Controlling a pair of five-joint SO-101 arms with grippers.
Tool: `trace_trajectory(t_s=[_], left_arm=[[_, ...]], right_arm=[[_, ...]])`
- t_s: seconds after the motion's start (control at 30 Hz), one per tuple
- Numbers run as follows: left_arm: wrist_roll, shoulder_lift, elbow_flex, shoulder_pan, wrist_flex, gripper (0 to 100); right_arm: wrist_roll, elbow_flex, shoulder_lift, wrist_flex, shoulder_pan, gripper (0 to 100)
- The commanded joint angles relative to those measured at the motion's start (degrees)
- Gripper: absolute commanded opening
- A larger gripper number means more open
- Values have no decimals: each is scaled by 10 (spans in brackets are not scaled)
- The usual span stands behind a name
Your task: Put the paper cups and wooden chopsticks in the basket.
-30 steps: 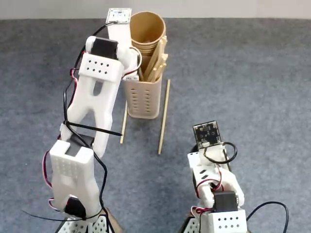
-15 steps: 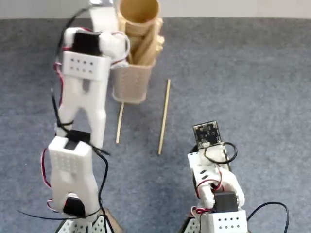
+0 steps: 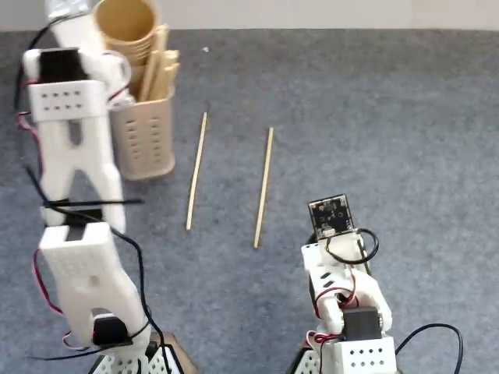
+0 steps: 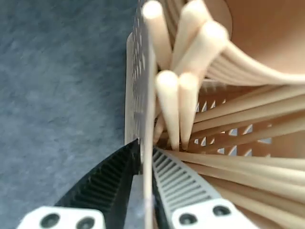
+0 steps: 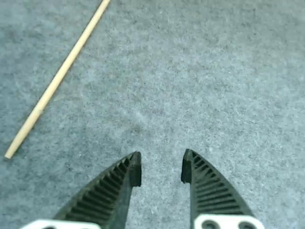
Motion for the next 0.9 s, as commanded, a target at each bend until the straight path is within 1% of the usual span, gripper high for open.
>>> trace_trajectory(t_s=[0.0,0.13,0.27,0.33,0.47,0.53,0.73,0.87], left_arm=[[-29,-50,19,-34,-1,3],[-58,-50,69,-73,-1,3],[-58,-49,112,-109,-10,5],[-62,-50,116,-120,-16,24],[-101,-56,116,-123,-12,158],[-111,-67,116,-122,-12,192],[-113,-134,116,-121,-13,193],[-113,-211,116,-123,-13,193]], right_arm=[[13,37,-6,-14,-15,149],[13,37,-6,-14,-15,149],[13,37,-6,-14,-15,149],[13,37,-6,-14,-15,149],[13,37,-6,-14,-15,149],[13,37,-6,-14,-15,149],[14,37,-6,-14,-15,149],[14,37,-6,-14,-15,149]])
